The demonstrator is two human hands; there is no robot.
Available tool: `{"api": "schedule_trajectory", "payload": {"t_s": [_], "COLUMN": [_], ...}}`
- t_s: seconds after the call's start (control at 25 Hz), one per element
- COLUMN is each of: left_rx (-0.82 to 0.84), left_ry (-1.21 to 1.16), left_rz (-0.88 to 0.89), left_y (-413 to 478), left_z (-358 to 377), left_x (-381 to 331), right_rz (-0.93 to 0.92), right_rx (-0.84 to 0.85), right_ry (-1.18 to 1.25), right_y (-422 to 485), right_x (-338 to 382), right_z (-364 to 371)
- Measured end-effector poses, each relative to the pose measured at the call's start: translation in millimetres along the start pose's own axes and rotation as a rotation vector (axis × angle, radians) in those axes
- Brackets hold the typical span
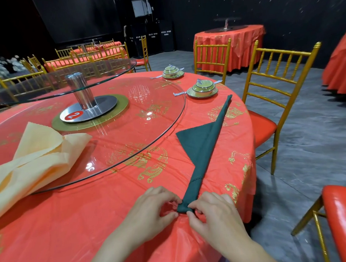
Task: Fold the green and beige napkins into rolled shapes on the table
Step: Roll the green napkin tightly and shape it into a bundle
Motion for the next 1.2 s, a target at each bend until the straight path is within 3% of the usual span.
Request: {"api": "schedule_trajectory", "payload": {"t_s": [0.12,0.32,0.56,0.72,0.92,1.2], "left_rx": [0.0,0.157,0.231,0.181,-0.025,0.008], "left_ry": [-0.043,-0.006,0.091,0.125,0.033,-0.044], "left_rz": [-0.02,0.028,-0.062,-0.104,-0.13,-0.121], "left_y": [4.4,2.3,17.8,19.1,10.4,6.8], "left_z": [-0.7,-0.7,-0.3,1.6,-0.5,-0.1], "left_x": [0.1,-8.7,-17.2,-18.3,-14.6,-14.7], "right_rz": [0.022,0.042,-0.021,-0.055,0.011,0.157], "right_rx": [0.022,0.064,0.017,0.027,0.048,0.276], "right_ry": [0.017,0.074,0.088,0.058,0.1,0.186], "right_y": [0.0,-11.1,-6.7,-11.4,-4.4,13.3], "right_x": [1.0,0.3,-2.4,-6.4,-5.4,-10.4], "right_z": [-2.0,-4.9,-12.6,-9.1,-9.7,-15.8]}}
Point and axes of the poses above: each hand's wrist, its own y-axis towards the middle knuckle, its own z-axis out of the palm, x = y × z, the point moved 2 cm from there along y, towards the middle knuckle, and after that the axes turned 3 degrees about y, right-handed, at the moved point
